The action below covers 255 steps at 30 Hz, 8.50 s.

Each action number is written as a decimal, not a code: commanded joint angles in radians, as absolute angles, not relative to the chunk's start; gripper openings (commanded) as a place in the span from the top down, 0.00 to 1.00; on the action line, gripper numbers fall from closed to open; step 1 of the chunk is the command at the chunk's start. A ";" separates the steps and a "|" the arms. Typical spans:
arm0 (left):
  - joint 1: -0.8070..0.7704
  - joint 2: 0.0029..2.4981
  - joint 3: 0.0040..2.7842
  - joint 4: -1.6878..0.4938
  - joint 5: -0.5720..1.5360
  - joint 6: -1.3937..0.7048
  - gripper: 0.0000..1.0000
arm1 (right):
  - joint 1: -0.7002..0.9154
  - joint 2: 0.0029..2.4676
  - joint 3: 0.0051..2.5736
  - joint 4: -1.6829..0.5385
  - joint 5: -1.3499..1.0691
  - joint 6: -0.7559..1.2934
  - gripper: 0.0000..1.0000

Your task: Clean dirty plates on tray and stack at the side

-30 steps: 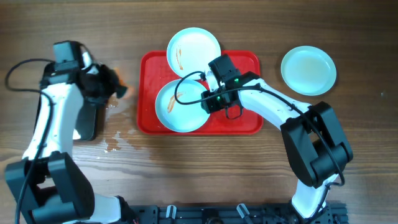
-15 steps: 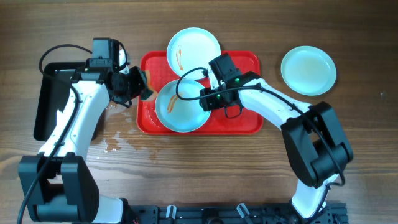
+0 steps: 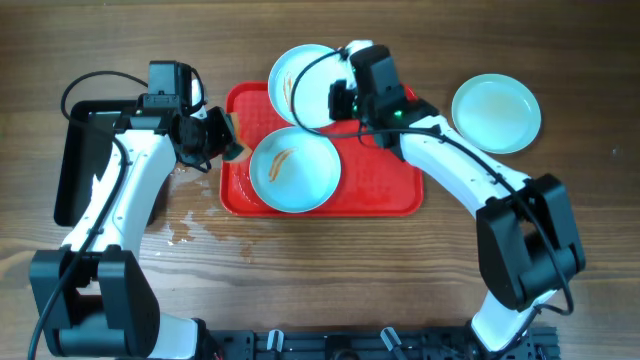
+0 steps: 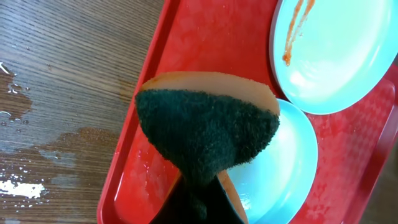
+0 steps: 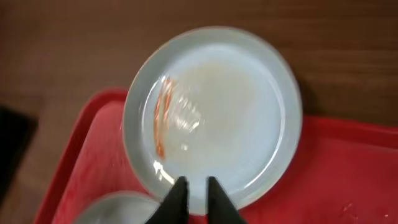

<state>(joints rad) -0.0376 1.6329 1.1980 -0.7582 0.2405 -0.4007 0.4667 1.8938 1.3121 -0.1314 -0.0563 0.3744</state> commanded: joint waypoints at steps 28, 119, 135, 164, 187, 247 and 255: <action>-0.040 1.639 1.208 -0.751 0.234 -0.381 0.96 | 0.433 2.108 1.588 -0.302 -0.066 0.474 0.96; -0.041 1.639 1.208 -0.776 0.238 -0.373 0.96 | 0.603 2.061 1.327 -0.564 -0.173 0.519 0.96; -0.041 1.639 1.208 -0.774 0.196 -0.370 0.96 | 0.603 1.977 1.431 -0.754 -0.337 0.524 0.10; -0.041 1.639 1.208 -0.778 0.197 -0.371 0.96 | 0.742 2.088 1.382 -0.695 -0.123 0.947 0.62; -0.042 1.639 1.208 -0.822 0.281 -0.340 0.96 | 0.706 2.095 1.382 -0.476 0.039 0.362 0.96; -0.291 1.936 1.208 -0.666 0.104 -0.423 0.96 | 0.584 2.095 1.382 -0.555 -0.086 0.498 0.96; -0.302 1.937 1.208 -0.656 0.074 -0.423 0.96 | 0.584 2.095 1.382 -0.556 -0.085 0.500 0.96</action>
